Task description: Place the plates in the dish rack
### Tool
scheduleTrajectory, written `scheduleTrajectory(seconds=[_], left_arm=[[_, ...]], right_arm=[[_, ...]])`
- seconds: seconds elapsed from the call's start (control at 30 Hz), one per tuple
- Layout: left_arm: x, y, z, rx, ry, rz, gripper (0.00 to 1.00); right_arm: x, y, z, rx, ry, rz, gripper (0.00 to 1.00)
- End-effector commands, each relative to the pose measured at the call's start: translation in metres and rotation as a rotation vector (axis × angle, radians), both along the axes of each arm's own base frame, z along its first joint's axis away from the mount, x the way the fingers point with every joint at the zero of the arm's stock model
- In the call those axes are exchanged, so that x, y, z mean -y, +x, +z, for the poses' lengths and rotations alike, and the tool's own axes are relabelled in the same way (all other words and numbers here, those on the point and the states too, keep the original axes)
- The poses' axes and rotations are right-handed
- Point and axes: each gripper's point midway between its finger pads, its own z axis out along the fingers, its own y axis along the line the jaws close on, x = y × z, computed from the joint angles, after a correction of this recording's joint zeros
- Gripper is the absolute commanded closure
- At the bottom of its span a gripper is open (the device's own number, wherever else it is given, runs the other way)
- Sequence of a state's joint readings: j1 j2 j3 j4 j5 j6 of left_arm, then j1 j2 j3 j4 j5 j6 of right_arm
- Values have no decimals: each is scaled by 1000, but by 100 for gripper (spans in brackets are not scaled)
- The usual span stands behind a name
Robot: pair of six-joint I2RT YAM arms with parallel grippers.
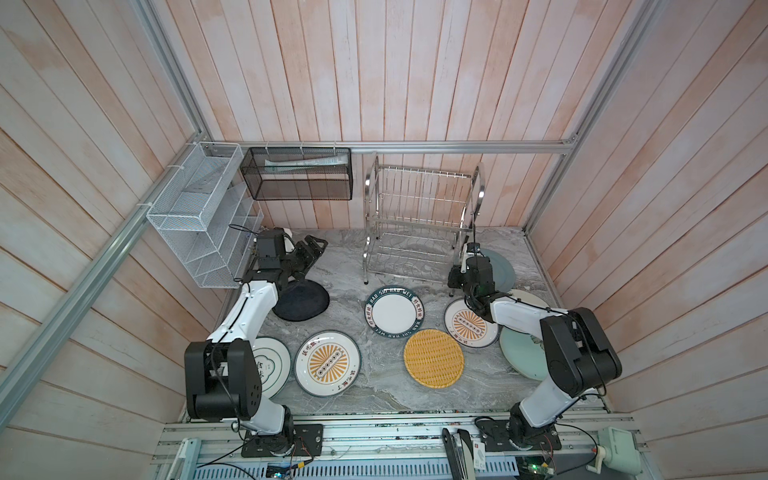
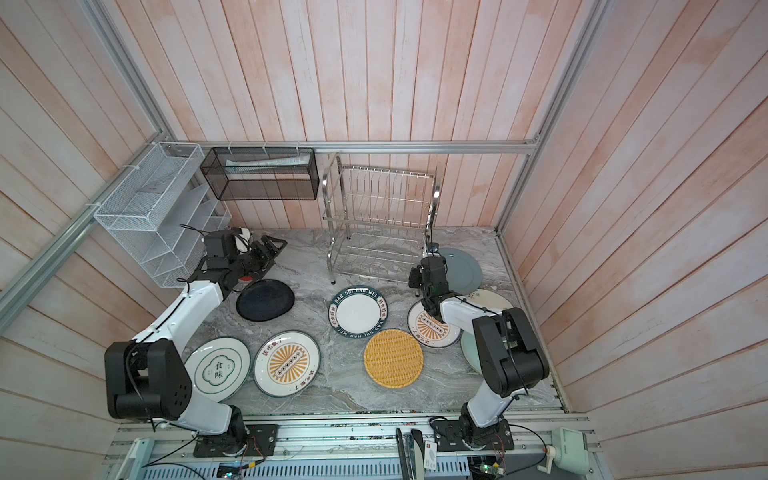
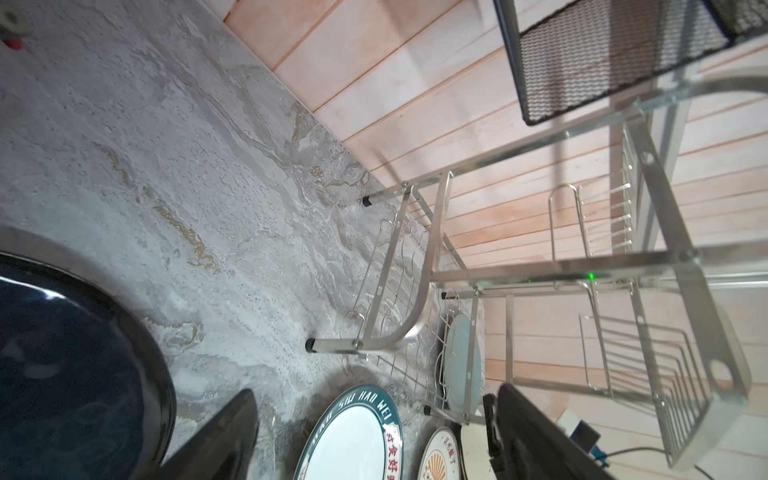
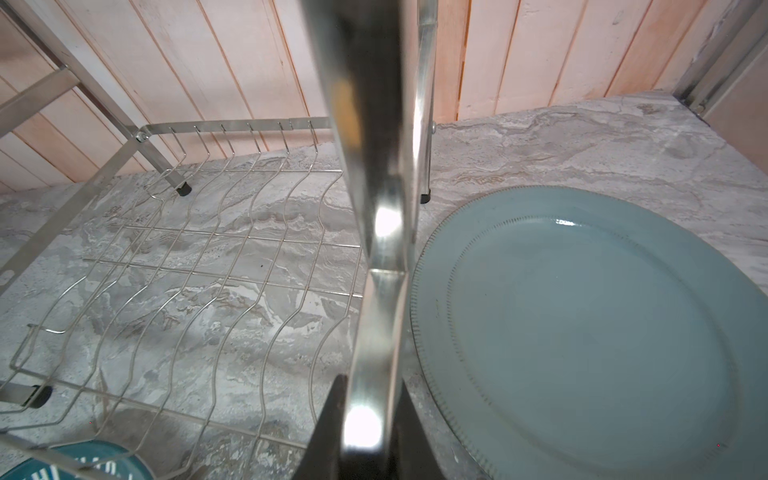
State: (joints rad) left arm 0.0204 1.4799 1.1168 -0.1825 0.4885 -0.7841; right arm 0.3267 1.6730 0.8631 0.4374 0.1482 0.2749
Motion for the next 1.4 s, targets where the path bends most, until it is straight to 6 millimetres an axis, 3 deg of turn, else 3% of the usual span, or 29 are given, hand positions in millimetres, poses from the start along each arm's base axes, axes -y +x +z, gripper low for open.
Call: scheduleTrajectory(seconds=[0.0,0.17,0.37,0.43,0.67,0.83,0.93,1.03,1.2,1.37], left_arm=[[8,-34,-13,-24,40,-87,9],[17,-69,-19,-40,62,-157,9],[55,-97,-39,-76,71,-287,10],[64,-102,-46,-91,68,-310,10],[88,-118,-76,-149,66,-371,11],[101,-131,-94,-186,84,-418,13],[108,-135,-104,-206,95,-436,15],[115,-135,-113,-224,93,-454,15],[122,-126,-132,-257,92,-455,19],[127,-106,-157,-278,118,-460,27]], right_arm=[[-27,12,33,123,58,158,100],[-27,20,31,118,75,230,100],[-24,37,32,129,74,253,94],[-26,38,35,125,94,270,87],[-24,20,66,173,140,272,45],[-15,-7,99,190,195,252,30],[-11,-33,106,176,263,240,23],[-4,-61,103,162,297,223,9],[4,-101,103,159,323,222,3],[-2,-128,105,154,377,279,2]])
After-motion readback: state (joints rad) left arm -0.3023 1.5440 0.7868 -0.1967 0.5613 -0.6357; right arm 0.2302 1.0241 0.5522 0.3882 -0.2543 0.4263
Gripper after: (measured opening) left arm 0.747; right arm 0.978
